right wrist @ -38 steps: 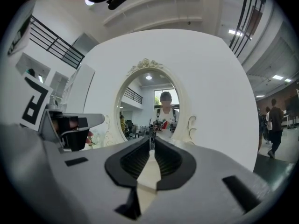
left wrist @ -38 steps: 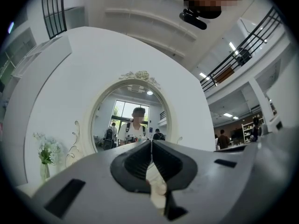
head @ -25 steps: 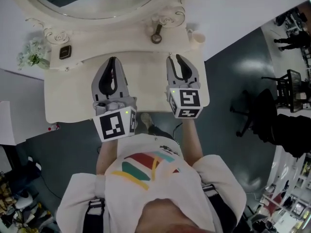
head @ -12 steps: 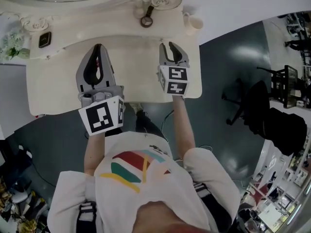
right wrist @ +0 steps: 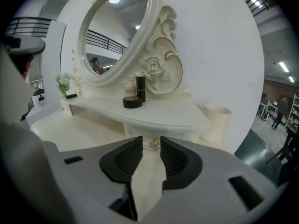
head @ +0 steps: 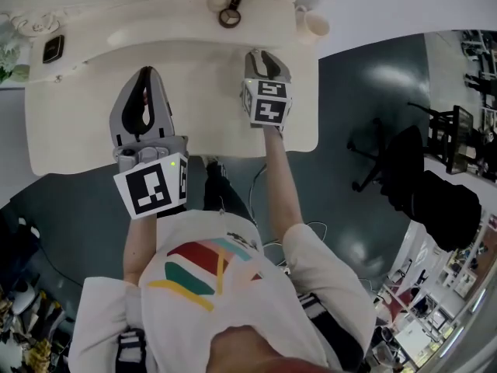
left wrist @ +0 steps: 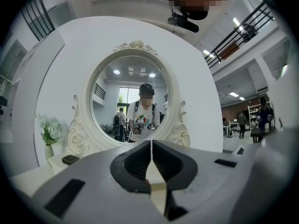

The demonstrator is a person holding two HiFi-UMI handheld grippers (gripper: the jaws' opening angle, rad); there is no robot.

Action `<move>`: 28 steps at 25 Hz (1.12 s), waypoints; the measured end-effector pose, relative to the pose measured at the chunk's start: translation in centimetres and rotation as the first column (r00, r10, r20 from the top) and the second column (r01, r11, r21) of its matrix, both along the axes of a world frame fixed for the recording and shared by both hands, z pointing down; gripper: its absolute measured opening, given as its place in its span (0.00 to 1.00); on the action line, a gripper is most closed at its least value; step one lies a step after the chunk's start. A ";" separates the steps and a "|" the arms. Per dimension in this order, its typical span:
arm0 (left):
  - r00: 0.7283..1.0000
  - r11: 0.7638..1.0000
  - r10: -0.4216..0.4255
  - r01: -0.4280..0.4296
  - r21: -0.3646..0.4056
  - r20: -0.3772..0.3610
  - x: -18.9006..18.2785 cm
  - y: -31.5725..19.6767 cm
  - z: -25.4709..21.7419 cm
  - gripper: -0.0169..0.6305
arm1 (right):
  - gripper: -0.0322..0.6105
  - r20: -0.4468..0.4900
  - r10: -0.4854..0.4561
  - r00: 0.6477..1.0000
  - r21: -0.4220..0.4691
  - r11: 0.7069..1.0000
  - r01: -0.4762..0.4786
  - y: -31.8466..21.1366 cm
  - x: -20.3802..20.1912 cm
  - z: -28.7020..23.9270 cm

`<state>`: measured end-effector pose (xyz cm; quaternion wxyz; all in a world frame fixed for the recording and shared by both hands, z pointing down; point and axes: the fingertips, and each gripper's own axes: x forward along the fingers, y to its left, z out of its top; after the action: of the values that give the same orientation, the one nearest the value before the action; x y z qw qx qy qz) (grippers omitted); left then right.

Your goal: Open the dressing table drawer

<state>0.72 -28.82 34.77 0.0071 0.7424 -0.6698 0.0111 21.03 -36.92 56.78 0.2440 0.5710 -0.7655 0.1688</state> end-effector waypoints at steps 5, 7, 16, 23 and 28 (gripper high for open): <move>1.000 1.000 -0.003 0.003 -0.021 0.003 -0.2 0.4 1.0 0.05 | 0.20 -0.020 0.017 1.000 -0.026 1.000 -0.018 -0.8 0.3 1.7; 1.000 1.000 -0.008 0.008 -0.028 0.003 -0.4 0.5 1.3 0.05 | 0.20 -0.023 0.021 1.000 -0.034 0.999 -0.022 -1.1 0.3 2.1; 1.000 0.999 -0.027 0.027 -0.041 0.001 -1.2 0.7 1.7 0.05 | 0.18 -0.022 0.036 0.999 -0.048 0.998 -0.037 -1.3 0.5 2.6; 1.000 0.999 -0.023 0.023 -0.044 0.000 -1.0 0.8 1.9 0.05 | 0.18 -0.039 0.030 0.999 -0.036 0.999 -0.032 -1.2 0.5 2.7; 1.000 0.999 -0.019 0.019 -0.045 0.001 -1.1 0.9 1.9 0.05 | 0.18 -0.045 0.028 0.999 -0.034 0.999 -0.030 -0.5 0.4 2.6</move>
<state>-0.35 -27.96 36.65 0.0237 0.7356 -0.6765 0.0260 21.41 -37.43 59.39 0.2686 0.5813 -0.7484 0.1728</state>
